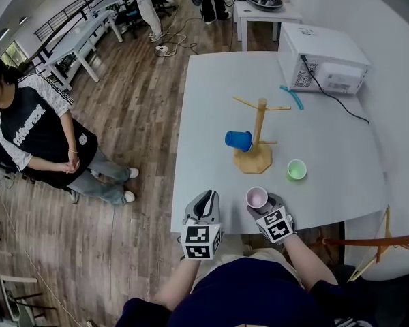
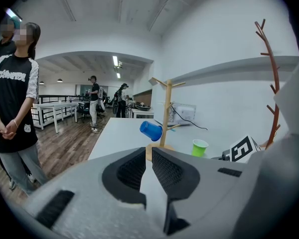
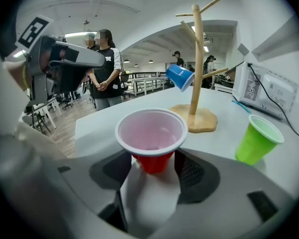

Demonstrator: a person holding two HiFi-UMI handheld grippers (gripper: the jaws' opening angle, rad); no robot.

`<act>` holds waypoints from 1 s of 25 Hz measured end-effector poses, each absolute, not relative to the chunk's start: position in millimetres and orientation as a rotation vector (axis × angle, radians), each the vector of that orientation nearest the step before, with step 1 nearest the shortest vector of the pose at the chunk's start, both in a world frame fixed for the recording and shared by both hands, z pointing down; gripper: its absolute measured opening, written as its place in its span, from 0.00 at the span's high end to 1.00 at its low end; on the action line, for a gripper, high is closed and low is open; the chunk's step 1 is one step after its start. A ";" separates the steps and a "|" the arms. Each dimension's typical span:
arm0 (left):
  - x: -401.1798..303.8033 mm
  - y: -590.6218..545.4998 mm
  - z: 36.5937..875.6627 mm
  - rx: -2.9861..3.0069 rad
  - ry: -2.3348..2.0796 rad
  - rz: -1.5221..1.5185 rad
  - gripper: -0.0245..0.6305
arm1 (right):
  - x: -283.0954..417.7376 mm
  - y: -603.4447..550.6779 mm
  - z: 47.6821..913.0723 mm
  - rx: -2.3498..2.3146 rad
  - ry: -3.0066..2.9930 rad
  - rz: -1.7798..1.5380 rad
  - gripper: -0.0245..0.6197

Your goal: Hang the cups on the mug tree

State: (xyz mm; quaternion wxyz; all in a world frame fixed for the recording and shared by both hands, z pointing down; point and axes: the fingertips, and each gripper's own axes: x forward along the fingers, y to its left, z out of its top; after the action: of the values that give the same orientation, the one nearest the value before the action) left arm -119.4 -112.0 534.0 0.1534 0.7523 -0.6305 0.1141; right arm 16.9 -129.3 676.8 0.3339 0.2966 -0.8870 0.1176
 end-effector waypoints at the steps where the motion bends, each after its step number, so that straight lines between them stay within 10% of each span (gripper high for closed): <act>1: -119.0 -112.8 535.7 2.158 -1.803 0.326 0.93 | 16.8 -129.4 677.0 0.773 -2.316 0.309 0.55; 25: -94.1 -140.3 534.4 2.227 -1.725 0.307 0.93 | 38.1 -147.7 645.0 0.835 -2.315 0.315 0.55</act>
State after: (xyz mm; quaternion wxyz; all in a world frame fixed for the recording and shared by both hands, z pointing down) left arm -94.1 -140.3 534.4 0.1534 0.7766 -0.6016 0.1069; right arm 38.1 -147.7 645.0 0.3241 0.3183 -0.8827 0.1202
